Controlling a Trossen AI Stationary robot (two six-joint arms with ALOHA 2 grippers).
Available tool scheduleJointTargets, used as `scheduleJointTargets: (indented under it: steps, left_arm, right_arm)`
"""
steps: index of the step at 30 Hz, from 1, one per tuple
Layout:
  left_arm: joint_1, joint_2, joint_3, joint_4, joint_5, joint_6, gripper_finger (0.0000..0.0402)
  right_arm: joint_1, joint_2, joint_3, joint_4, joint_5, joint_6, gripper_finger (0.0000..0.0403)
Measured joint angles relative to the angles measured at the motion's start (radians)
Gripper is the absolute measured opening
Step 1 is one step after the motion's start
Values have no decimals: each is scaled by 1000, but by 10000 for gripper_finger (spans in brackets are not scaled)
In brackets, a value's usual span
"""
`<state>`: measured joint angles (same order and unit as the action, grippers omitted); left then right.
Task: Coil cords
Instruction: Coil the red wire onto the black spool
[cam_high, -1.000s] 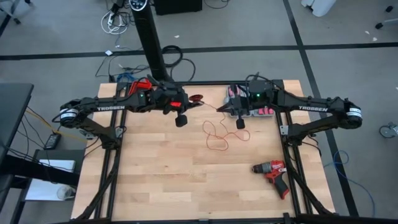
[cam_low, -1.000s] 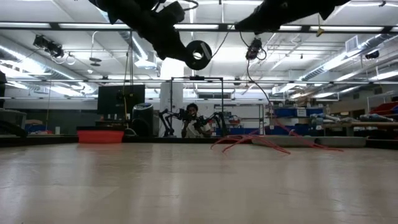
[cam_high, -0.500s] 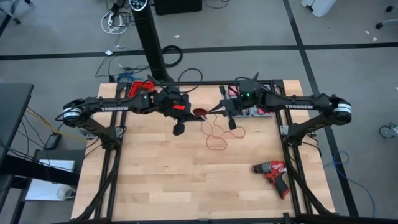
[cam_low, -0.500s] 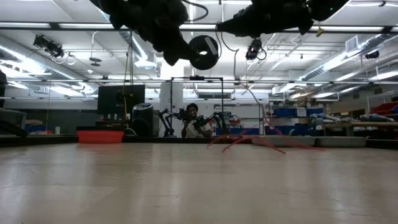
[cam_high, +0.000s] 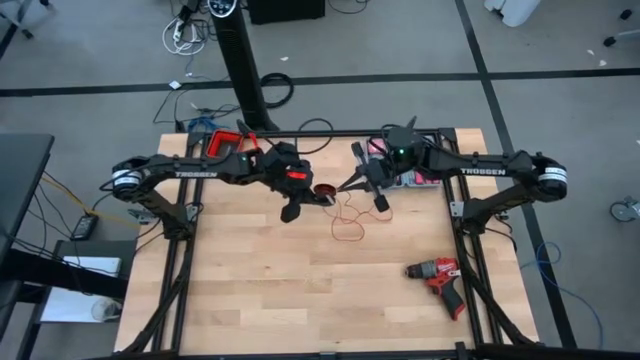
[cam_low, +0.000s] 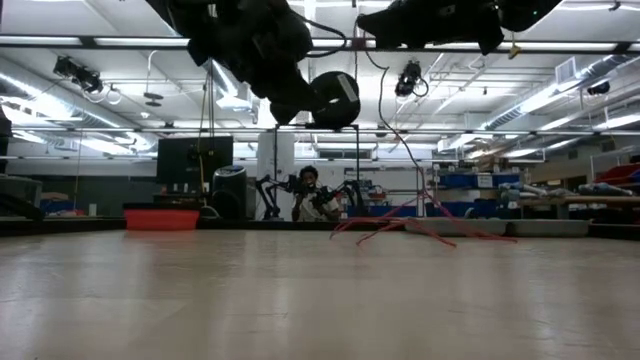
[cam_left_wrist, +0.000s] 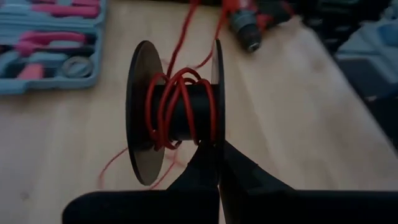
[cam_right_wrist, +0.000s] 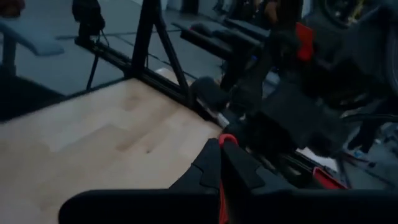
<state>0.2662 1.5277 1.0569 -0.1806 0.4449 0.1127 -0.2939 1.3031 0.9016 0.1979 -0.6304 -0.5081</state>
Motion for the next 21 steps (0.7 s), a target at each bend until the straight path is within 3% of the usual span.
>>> scheduleJointTargets:
  steps: [12, 21]
  left_arm:
    - [-47, 1, 0, 15, 239, -40, 0]
    - [-46, 1, 0, 12, 389, -28, 0]
  right_arm:
    - [-5, 126, 0, 172, -21, -143, 0]
    - [-5, 131, 0, 293, 48, 31, 2]
